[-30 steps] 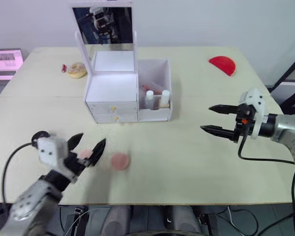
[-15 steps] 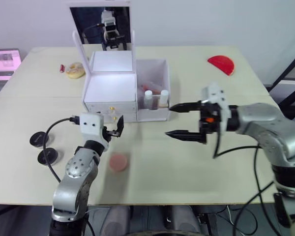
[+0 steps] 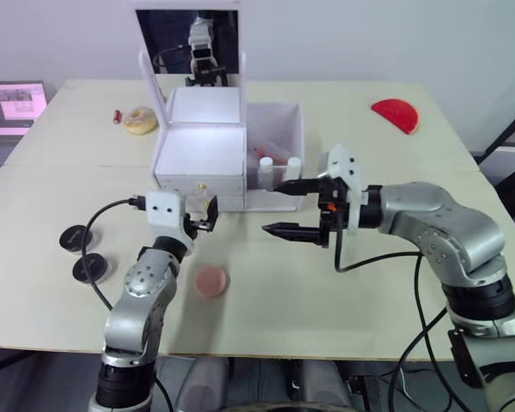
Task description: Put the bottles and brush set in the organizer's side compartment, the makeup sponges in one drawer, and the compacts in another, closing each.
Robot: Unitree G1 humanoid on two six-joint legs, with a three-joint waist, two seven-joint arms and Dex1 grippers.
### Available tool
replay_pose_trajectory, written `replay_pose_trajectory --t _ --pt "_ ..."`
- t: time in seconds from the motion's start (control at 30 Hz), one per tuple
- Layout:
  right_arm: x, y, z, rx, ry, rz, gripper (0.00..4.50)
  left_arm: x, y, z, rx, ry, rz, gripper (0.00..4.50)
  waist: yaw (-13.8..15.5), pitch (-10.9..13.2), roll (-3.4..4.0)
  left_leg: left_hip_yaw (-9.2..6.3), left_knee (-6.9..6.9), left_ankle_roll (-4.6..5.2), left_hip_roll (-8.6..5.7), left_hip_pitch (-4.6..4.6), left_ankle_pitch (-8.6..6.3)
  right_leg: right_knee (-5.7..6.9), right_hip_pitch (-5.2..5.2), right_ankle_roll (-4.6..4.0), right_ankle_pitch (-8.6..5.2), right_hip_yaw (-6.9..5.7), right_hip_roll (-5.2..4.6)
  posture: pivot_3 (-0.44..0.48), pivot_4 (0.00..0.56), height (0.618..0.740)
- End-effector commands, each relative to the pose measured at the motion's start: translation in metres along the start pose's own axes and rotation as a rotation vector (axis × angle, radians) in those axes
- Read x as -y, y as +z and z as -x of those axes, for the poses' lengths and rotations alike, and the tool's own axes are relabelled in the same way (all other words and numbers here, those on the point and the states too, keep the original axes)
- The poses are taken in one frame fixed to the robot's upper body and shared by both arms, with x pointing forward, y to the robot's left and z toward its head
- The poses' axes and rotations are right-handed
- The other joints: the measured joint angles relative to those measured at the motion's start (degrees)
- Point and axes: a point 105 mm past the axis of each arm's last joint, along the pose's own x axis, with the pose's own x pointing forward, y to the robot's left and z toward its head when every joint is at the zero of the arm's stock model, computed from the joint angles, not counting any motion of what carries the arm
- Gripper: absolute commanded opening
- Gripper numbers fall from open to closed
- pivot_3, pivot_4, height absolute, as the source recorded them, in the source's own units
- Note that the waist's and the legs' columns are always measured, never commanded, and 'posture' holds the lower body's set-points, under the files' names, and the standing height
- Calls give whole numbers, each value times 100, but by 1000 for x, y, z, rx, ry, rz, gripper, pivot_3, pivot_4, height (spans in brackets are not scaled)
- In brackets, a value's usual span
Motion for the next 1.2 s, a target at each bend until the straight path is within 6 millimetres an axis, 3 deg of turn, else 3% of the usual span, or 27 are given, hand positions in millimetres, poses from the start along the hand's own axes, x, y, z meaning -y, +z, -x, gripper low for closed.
replay_pose_trajectory --t 0.03,0.13,0.2,0.47,0.8,1.03,1.2 --pt "-1 5 3 13 -7 24 4441 10 16 -3 71 -41 -14 4500 0 0 0 0 0 0 0 0 0 0 0 -1 1 0 0 0 150 739" --pt "-1 4 3 11 -8 23 4441 13 18 -3 81 -54 -18 4500 0 0 0 0 0 0 0 -2 0 -2 0 -2 2 0 -1 0 150 739" --pt "-1 3 4 10 -10 22 4500 15 18 -4 83 -64 -18 3931 -3 0 0 0 0 0 0 -1 0 -2 0 0 0 0 -1 0 150 739" --pt "-2 2 5 4 -8 22 4500 18 19 -6 98 -65 -23 318 2 0 0 0 -3 0 0 -2 0 -3 -1 1 0 0 -1 0 150 739" --pt "-2 5 5 13 2 29 4500 15 21 -1 94 -55 -28 282 -2 0 0 0 -3 0 -2 -3 0 -6 -1 4 -2 0 -2 0 150 739" --pt "3 16 13 65 5 26 4500 24 24 28 97 -143 -99 282 -15 1 0 1 -22 0 -1 -4 0 -9 -12 -7 6 0 -3 0 150 739" --pt "3 24 18 114 32 37 4500 18 19 45 74 -130 -106 282 -4 1 1 1 -23 0 -2 -12 -1 -14 -15 -7 4 0 -5 0 150 739"
